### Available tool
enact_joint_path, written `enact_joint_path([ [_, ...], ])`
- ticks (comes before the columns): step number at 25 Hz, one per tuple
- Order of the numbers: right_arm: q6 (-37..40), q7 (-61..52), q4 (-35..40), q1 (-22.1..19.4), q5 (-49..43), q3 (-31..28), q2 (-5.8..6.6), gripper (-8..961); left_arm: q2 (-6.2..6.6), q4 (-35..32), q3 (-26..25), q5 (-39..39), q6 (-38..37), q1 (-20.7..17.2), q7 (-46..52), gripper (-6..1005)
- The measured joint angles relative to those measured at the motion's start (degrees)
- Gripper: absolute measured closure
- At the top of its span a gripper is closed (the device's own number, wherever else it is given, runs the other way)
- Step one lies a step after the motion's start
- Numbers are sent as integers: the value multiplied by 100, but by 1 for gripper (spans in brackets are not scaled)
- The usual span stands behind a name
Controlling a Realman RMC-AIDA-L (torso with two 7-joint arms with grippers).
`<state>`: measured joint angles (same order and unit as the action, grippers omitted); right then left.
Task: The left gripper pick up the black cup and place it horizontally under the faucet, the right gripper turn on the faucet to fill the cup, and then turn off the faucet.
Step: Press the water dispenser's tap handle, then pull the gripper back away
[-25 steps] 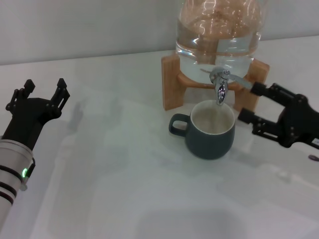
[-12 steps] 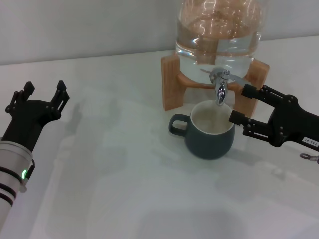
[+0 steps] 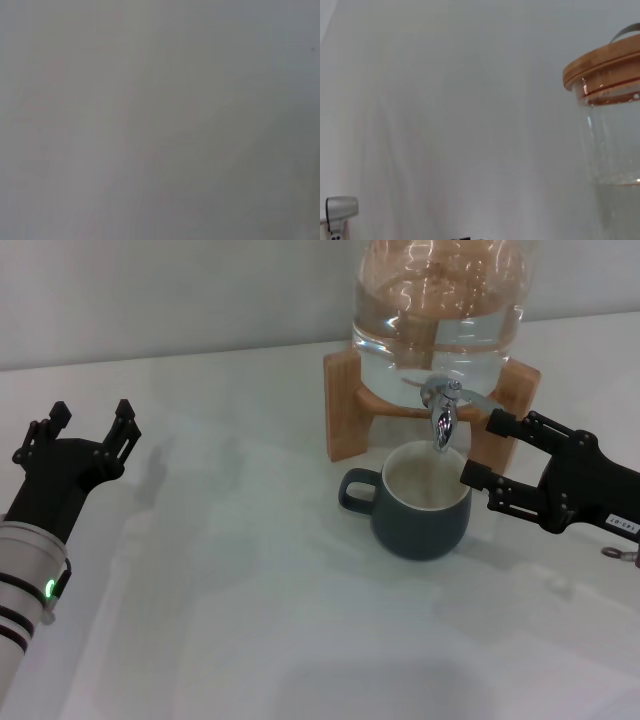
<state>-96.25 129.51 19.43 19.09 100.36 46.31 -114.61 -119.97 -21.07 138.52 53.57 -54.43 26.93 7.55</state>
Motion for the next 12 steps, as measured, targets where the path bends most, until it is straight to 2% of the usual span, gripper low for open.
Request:
enact_joint_path([
  [12,105,-14,-9,-1,68,-18,0,145,0,-2,-12,11,7,-4,1,200],
])
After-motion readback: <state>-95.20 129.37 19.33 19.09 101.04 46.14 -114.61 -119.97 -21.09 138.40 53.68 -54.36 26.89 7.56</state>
